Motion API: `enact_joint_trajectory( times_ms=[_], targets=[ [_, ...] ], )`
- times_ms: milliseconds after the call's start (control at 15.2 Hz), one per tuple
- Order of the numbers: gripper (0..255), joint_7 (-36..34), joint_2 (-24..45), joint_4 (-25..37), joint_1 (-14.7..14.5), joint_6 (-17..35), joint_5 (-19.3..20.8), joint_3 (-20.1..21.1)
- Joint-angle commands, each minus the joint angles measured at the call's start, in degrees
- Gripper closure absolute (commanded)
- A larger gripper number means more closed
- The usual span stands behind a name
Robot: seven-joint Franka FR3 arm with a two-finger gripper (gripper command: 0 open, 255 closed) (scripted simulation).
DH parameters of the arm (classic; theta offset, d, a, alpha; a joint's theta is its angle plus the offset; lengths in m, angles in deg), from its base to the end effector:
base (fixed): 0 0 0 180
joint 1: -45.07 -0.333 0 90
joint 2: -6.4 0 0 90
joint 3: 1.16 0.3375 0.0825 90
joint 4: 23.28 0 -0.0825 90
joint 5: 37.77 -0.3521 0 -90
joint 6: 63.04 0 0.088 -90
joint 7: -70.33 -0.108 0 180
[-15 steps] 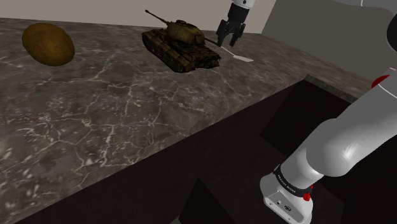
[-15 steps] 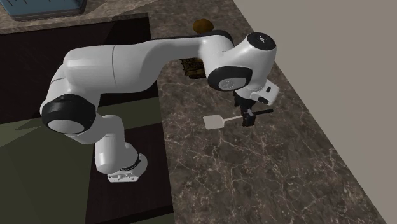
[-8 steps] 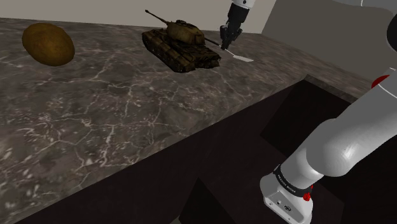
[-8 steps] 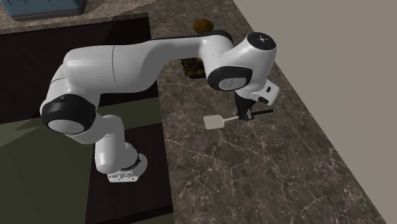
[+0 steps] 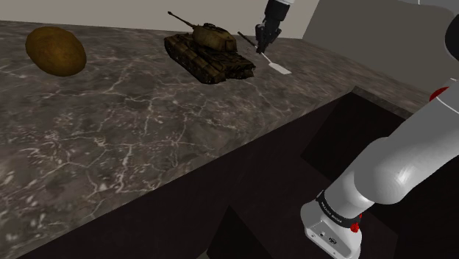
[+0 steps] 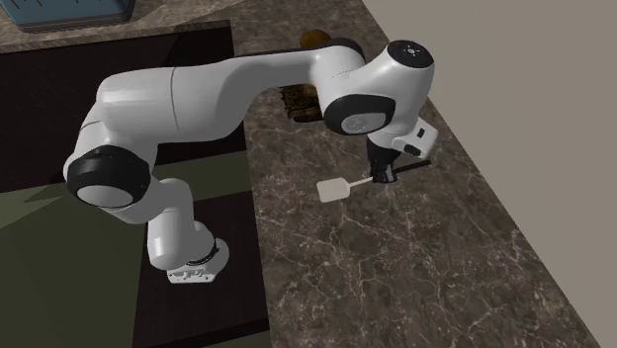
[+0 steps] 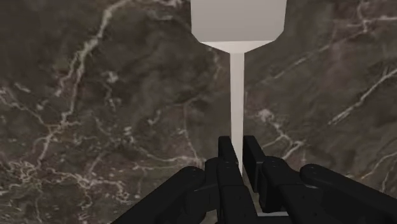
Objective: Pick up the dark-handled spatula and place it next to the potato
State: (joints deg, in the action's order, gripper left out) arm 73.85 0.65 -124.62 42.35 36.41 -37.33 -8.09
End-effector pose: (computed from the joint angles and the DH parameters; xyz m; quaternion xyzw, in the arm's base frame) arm 0.5004 -0.0408 0.6227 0.9994 -0.0054 0.0334 0.0000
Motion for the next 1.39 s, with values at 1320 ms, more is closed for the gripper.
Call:
enact_joint_trajectory(
  times_ms=[1320],
  targets=[
    [255,0.6,6.1,24.9,0.2,-18.8,-0.8,-0.3]
  ],
)
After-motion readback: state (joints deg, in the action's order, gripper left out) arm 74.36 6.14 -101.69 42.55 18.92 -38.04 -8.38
